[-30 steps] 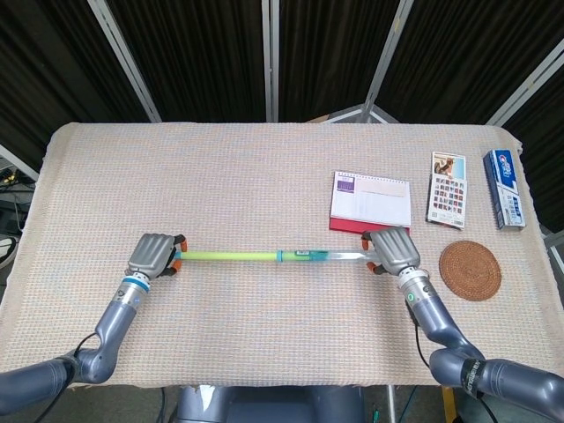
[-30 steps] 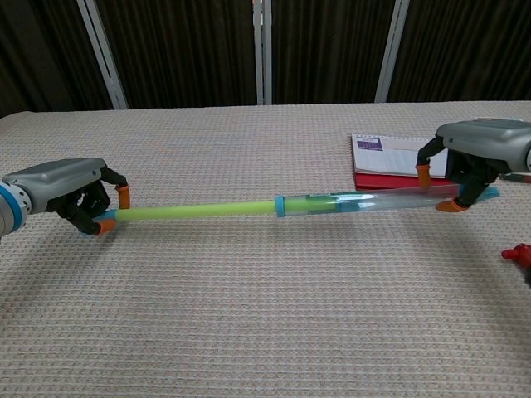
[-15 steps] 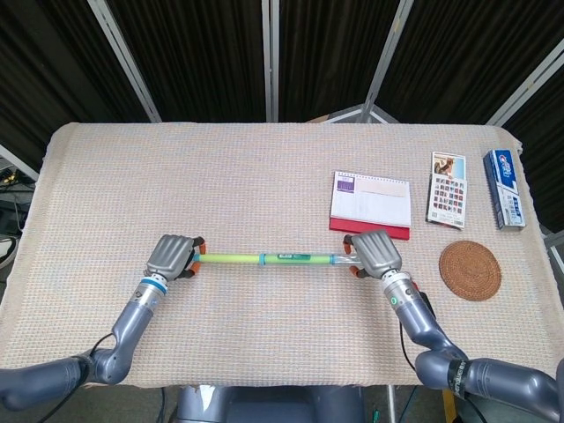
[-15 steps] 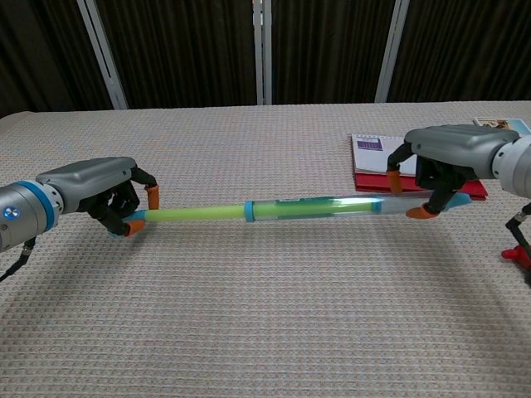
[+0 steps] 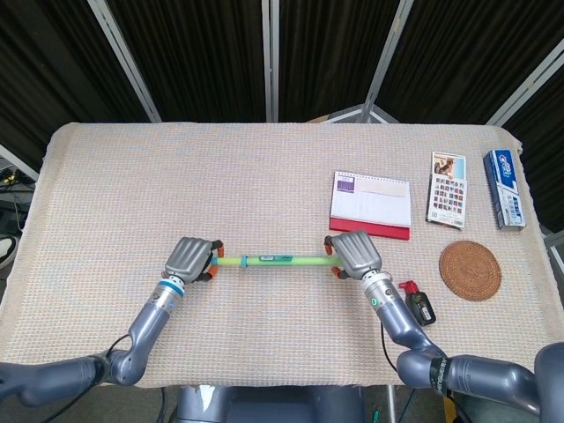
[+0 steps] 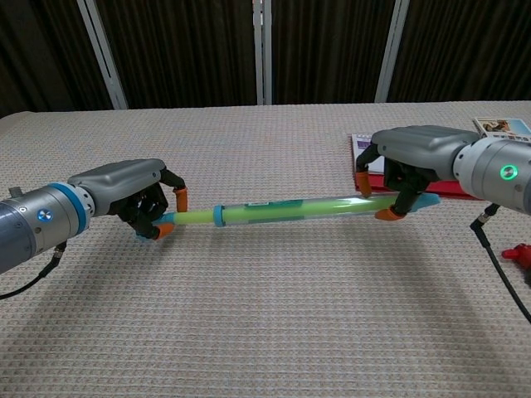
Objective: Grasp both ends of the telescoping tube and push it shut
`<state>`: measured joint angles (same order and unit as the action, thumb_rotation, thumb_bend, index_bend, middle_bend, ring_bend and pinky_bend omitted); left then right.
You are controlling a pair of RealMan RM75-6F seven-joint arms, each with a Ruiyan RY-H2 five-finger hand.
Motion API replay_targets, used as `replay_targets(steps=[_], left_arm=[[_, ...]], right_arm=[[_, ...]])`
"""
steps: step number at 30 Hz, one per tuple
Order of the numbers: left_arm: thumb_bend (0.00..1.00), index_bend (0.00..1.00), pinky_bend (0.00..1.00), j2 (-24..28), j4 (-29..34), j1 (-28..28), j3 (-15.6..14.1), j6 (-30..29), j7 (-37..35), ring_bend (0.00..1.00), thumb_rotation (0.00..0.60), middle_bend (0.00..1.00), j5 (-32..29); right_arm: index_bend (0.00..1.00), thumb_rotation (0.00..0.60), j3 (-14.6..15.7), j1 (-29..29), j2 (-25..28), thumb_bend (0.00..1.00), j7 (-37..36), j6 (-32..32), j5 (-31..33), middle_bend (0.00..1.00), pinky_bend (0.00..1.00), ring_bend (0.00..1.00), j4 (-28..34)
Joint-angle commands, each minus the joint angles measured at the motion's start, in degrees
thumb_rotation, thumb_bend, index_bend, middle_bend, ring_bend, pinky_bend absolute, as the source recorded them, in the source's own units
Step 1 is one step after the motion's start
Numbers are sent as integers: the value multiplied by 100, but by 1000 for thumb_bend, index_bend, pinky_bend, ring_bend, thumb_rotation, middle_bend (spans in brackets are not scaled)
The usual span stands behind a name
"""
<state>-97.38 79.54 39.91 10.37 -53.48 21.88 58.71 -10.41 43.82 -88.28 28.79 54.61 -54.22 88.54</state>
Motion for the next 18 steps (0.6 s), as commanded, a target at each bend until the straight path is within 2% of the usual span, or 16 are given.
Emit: replay_targets(steps=[1,7,9,11,13,14,15,16,18], left_arm=[[504,695,914,-21,-11,14,-8,-17,4,733,600,827,2],[499,683,915,-28,-2,26,-19,-56,-9,733,600,827,-3],[491,655,915,-22,4,26,-25,-65,-29,733,600,827,2],[476,568,915,-7,13,24,-35,-69,-46,733,600,827,10],[446,362,915,36,35,14,-60,-50,-68,733,600,827,8],[424,241,914,66,56,6,-67,-43,-80,733,600,827,0],[410,169,913,98,77,-5,-74,-51,-85,733,600,827,-5],[395,81,911,132,102,-20,-80,-70,-90,733,600,827,-6],[394,11,910,234,180,-68,-101,-127,-94,733,600,826,-3]], right_arm=[[659,600,12,18,-29,333,23,12,23,1000,1000,1000,10],[659,600,28,42,-45,331,46,43,70,1000,1000,1000,23],[613,600,32,44,-40,318,37,55,79,1000,1000,1000,29],[433,600,38,32,-28,229,-25,60,45,1000,1000,1000,38],[136,600,49,3,16,58,-128,51,2,1000,1000,1000,47],[70,600,56,-12,41,24,-158,56,-9,1000,1000,1000,53],[17,600,63,-28,69,1,-183,66,-22,1000,1000,1000,60],[0,600,68,-49,102,0,-214,78,-29,1000,1000,1000,77],[0,600,89,-112,212,0,-293,111,-54,1000,1000,1000,141]])
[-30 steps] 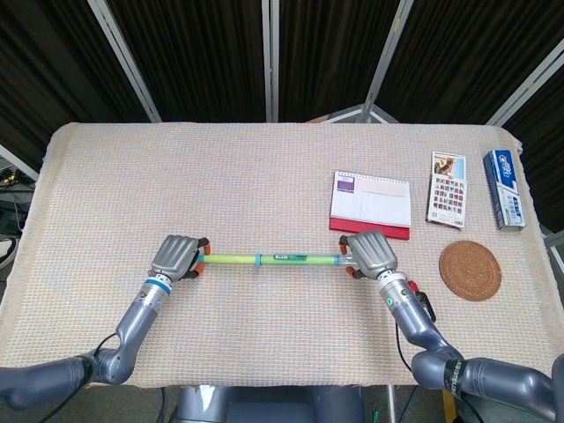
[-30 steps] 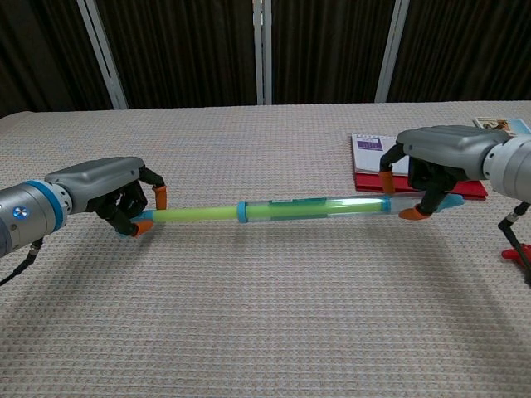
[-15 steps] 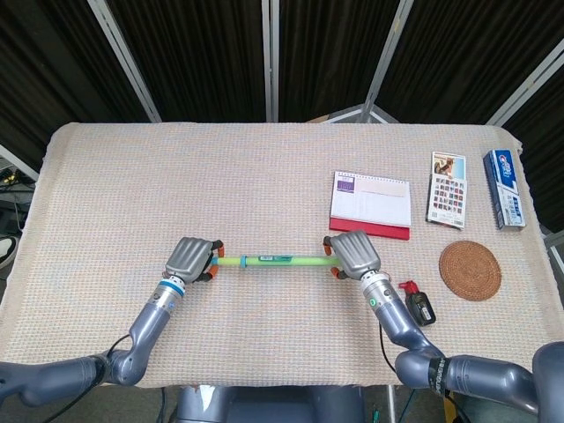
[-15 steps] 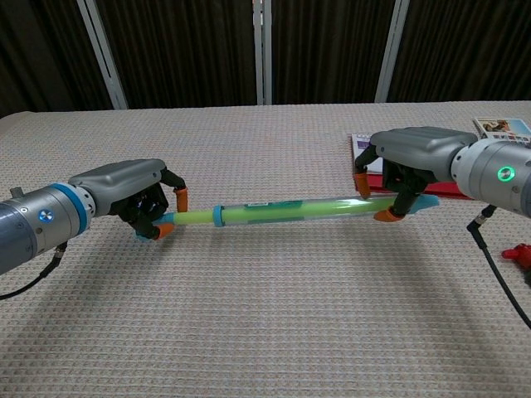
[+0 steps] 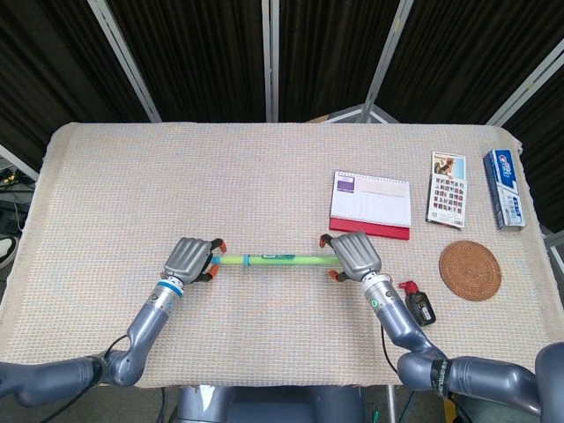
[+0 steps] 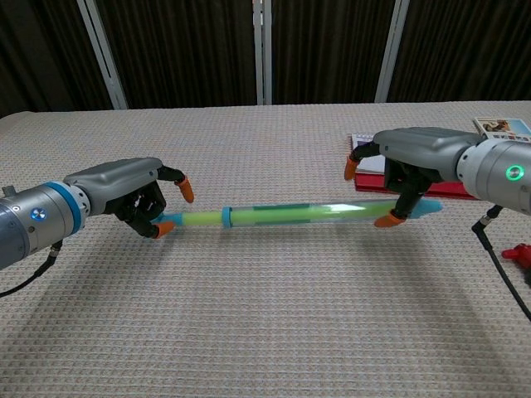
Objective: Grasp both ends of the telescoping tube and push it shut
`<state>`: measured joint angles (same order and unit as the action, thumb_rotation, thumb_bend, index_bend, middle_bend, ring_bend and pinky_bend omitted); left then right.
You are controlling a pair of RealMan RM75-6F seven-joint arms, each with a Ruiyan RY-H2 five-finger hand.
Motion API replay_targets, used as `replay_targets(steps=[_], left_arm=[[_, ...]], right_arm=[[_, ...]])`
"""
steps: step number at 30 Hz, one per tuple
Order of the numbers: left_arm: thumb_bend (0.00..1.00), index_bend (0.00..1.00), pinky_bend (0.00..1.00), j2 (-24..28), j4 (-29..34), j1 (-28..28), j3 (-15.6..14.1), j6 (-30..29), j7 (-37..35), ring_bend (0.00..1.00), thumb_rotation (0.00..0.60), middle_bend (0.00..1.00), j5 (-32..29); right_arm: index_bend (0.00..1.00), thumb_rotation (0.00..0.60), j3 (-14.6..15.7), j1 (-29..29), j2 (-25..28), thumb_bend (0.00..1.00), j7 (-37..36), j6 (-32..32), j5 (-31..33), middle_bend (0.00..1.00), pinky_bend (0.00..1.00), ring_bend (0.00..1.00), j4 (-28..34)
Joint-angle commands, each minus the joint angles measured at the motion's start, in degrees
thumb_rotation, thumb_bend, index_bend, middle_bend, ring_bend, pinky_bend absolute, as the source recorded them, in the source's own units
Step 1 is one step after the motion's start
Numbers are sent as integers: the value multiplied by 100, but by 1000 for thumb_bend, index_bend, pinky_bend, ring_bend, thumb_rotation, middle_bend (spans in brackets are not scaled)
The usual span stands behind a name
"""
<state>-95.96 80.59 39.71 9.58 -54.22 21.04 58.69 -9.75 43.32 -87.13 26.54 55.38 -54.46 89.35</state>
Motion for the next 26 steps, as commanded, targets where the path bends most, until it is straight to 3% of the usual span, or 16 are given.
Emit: replay_targets(steps=[1,7,10,12,15,17,19,22,25,26], left_arm=[[394,0,910,186,141,-96,-25,-124,-25,733,600,824,2],[394,0,904,796,661,-433,-104,-560,-259,732,600,803,255],[394,0,876,1213,1018,-806,-244,-1077,-527,696,600,744,615],[382,0,805,1375,1145,-972,-326,-1299,-657,620,600,653,803],[230,0,502,1697,1376,-1450,-520,-2009,-899,368,600,373,1200],[69,0,276,1887,1503,-1720,-639,-2352,-1012,159,600,128,1371],[6,0,163,2029,1609,-1936,-733,-2603,-1105,47,600,19,1488],[0,0,16,2218,1707,-2198,-880,-2867,-1232,0,600,0,1658],[0,0,0,2419,1773,-2460,-1023,-3129,-1356,0,600,0,1868],[0,0,0,2460,1782,-2530,-1056,-3208,-1400,0,600,0,1939]], right_arm=[[0,600,38,-132,200,0,-121,105,-55,1000,1000,1000,116],[0,600,181,-584,830,0,-625,534,-572,1000,1000,1000,546],[0,600,312,-957,1197,0,-1149,1007,-1220,996,1000,1000,591],[0,600,376,-1113,1327,0,-1440,1200,-1521,964,1000,998,567],[0,600,547,-1534,1612,0,-2013,1821,-2162,831,952,919,458],[0,600,652,-1778,1737,0,-2313,2157,-2463,718,854,817,343],[0,600,720,-1970,1800,0,-2496,2413,-2637,602,740,705,252],[0,600,811,-2223,1864,0,-2668,2731,-2825,373,457,458,133],[0,600,975,-2494,1958,0,-2711,2988,-3041,76,88,99,-40],[0,600,1017,-2571,1982,0,-2699,3053,-3087,33,39,46,-79]])
